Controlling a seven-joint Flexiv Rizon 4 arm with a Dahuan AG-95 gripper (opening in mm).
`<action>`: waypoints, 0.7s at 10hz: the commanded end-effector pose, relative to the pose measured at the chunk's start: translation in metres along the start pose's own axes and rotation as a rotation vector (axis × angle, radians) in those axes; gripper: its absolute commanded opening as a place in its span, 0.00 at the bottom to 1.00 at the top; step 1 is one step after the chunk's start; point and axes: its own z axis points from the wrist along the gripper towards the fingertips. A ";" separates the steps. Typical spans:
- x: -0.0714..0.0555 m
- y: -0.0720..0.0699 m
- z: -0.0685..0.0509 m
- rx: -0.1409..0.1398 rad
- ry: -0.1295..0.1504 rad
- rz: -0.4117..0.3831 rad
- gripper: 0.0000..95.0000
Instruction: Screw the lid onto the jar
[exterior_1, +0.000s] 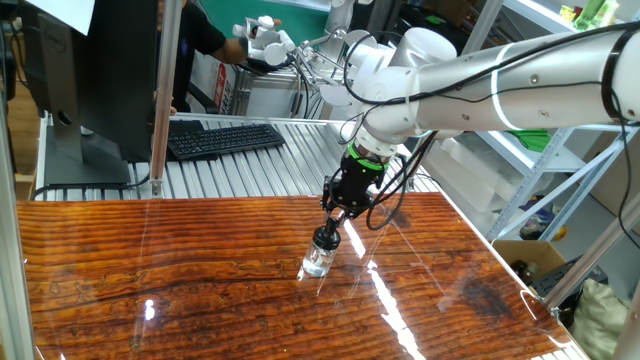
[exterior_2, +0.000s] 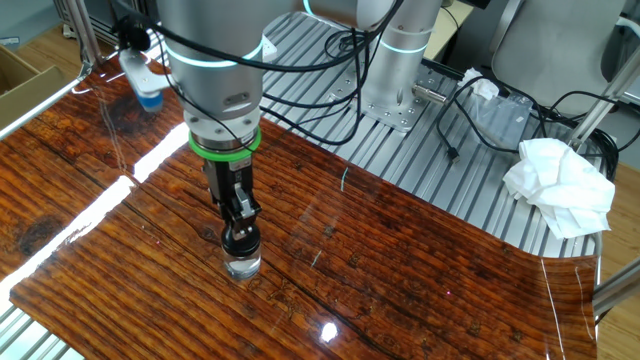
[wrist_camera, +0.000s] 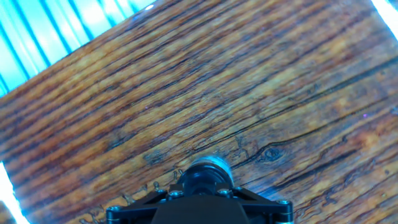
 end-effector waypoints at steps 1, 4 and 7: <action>0.000 0.001 0.010 -0.010 -0.014 0.055 0.00; 0.000 0.001 0.015 -0.020 -0.042 0.120 0.00; 0.001 0.001 0.019 -0.035 -0.055 0.179 0.00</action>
